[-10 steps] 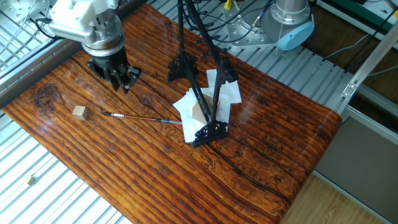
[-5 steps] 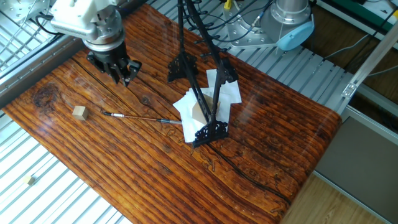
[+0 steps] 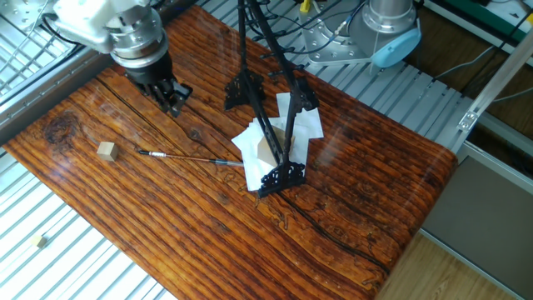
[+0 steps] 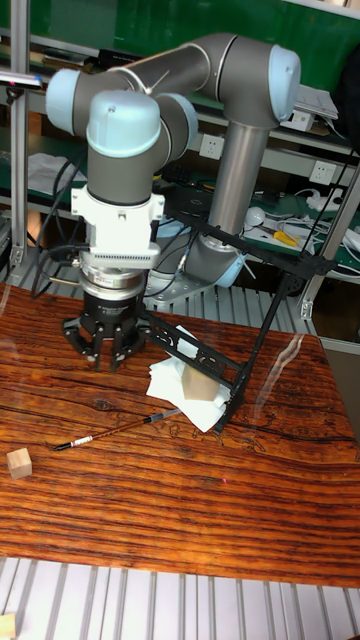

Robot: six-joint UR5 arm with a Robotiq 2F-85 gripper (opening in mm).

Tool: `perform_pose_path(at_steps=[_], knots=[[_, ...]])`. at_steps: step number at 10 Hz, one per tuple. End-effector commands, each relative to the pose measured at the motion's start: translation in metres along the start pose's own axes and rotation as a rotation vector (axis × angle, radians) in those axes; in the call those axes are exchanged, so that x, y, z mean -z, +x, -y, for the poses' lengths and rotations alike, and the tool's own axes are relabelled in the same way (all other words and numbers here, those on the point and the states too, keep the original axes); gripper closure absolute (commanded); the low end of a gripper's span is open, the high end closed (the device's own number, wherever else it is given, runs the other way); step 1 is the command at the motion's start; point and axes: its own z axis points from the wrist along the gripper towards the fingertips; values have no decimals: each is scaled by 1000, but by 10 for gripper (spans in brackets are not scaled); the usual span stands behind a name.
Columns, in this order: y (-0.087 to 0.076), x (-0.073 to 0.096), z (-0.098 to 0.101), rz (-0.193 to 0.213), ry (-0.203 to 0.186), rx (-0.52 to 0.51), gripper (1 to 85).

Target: Place the brush on the pen rack

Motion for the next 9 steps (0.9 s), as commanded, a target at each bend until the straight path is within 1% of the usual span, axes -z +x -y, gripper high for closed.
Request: perform_pose_path(at_steps=[1, 2, 3, 4, 5, 6, 7, 8, 9], knots=[[-11, 8, -15, 8, -39, -135, 597], [-14, 5, -17, 14, -50, -165, 617], [-13, 4, -20, 6, -62, -188, 673], [-13, 6, -37, -5, -122, -251, 697], [-11, 5, -40, -20, -135, -283, 697], [-13, 2, -41, -15, -138, -280, 687], [-22, -3, -32, 17, -106, -257, 683], [-29, -5, -25, 46, -85, -237, 687], [-28, -5, -24, 44, -78, -235, 703]])
